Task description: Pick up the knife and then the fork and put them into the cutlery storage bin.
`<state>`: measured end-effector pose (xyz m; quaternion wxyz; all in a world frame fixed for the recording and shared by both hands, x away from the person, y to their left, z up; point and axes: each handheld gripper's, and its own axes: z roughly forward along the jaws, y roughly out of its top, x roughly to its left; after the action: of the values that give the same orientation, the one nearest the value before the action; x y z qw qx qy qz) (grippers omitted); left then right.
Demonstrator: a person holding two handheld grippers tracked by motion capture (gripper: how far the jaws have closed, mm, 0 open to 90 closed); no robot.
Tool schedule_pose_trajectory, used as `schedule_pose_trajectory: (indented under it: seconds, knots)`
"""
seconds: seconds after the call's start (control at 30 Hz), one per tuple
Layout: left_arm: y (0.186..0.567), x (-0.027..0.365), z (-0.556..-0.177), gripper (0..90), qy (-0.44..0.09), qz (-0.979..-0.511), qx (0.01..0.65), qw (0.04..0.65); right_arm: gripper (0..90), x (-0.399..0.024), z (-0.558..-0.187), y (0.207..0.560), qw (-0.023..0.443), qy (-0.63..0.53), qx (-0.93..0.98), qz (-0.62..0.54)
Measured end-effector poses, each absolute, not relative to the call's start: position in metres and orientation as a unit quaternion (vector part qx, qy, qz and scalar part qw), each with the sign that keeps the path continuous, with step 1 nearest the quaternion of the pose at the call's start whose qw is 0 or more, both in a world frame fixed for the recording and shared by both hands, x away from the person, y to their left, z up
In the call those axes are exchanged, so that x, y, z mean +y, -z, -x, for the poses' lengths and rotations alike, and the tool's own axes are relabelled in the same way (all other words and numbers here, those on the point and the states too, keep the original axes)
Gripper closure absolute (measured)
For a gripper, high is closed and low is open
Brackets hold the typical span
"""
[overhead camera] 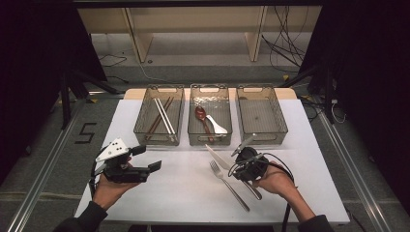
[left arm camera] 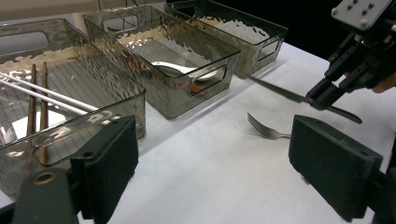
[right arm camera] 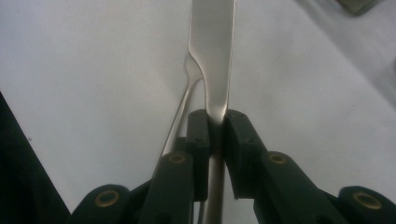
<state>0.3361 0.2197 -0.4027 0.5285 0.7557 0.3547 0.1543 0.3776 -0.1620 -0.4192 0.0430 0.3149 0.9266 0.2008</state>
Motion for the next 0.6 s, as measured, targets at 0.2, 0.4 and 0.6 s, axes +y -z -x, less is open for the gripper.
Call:
schedule_pose_trajectory:
  seconds: [0.2, 0.4, 0.6]
  knots:
    - [0.403, 0.22, -0.336, 15.4, -0.155, -0.757, 0.353, 0.527, 81.2, -0.17, -0.381, 0.411, 0.049, -0.226, 0.916, -0.326]
    - [0.403, 0.22, -0.336, 15.3, -0.157, -0.757, 0.353, 0.528, 81.1, -0.174, -0.383, 0.405, 0.053, -0.24, 0.91, -0.333]
    - [0.403, 0.22, -0.336, 15.3, -0.157, -0.756, 0.353, 0.528, 81.1, -0.181, -0.388, 0.397, 0.063, -0.256, 0.901, -0.344]
